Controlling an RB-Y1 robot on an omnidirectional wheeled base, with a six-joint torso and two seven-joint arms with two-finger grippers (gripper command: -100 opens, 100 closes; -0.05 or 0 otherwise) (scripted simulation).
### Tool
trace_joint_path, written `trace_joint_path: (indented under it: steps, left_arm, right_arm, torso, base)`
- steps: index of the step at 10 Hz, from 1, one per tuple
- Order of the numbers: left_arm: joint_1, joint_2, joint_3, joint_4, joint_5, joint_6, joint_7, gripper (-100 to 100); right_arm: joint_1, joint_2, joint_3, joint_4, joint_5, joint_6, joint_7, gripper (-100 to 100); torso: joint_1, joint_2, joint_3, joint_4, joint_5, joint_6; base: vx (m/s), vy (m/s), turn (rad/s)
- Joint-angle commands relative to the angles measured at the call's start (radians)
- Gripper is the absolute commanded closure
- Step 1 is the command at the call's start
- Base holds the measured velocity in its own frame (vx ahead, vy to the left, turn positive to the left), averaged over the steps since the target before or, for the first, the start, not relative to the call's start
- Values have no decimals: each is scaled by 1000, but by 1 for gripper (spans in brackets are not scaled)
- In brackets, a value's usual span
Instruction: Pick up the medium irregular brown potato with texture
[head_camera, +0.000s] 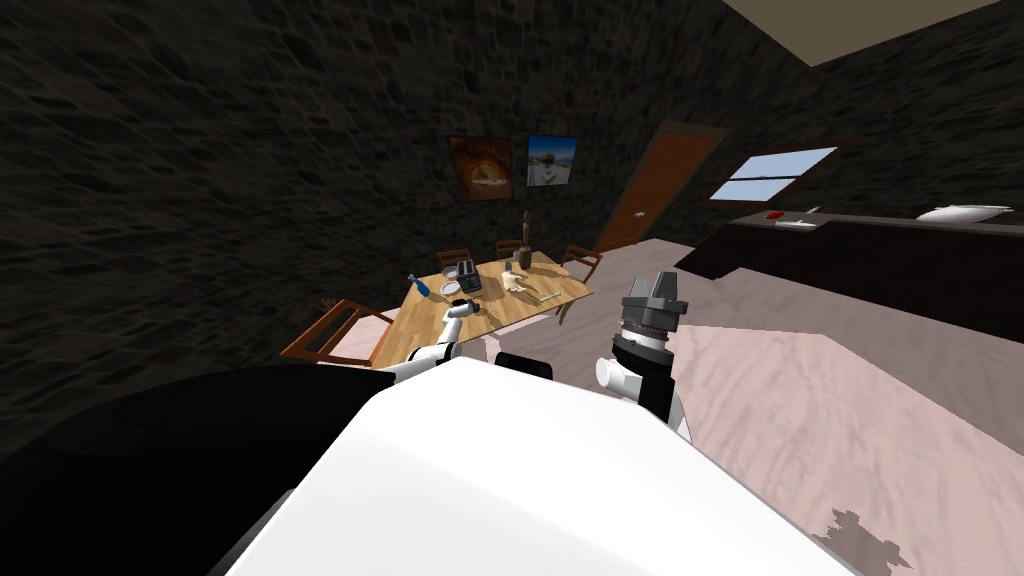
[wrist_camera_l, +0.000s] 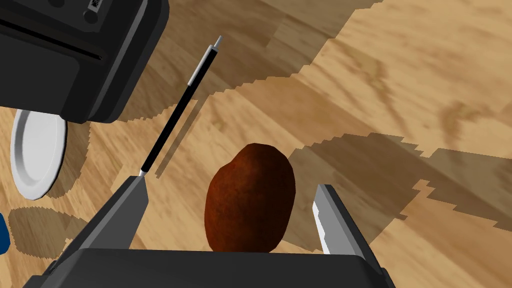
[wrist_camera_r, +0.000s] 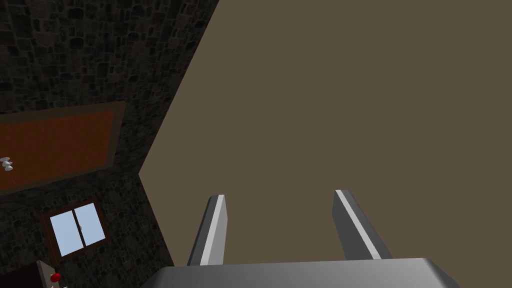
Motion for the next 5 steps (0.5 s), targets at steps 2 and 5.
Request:
trace_joint_path:
  steps: [2, 5]
  left_arm:
    - [-22, 9, -6, 72, 8, -17, -3, -100]
    - [-64, 15, -50, 131, 41, -52, -17, -100]
  right_arm:
    - [0, 0, 0, 0, 0, 0, 0, 0]
    - [0, 0, 0, 0, 0, 0, 0, 0]
  torso:
    - [0, 1, 0, 0, 0, 0]
    - [0, 0, 0, 0, 0, 0]
  base:
    - [7, -3, -22]
    - [19, -3, 111]
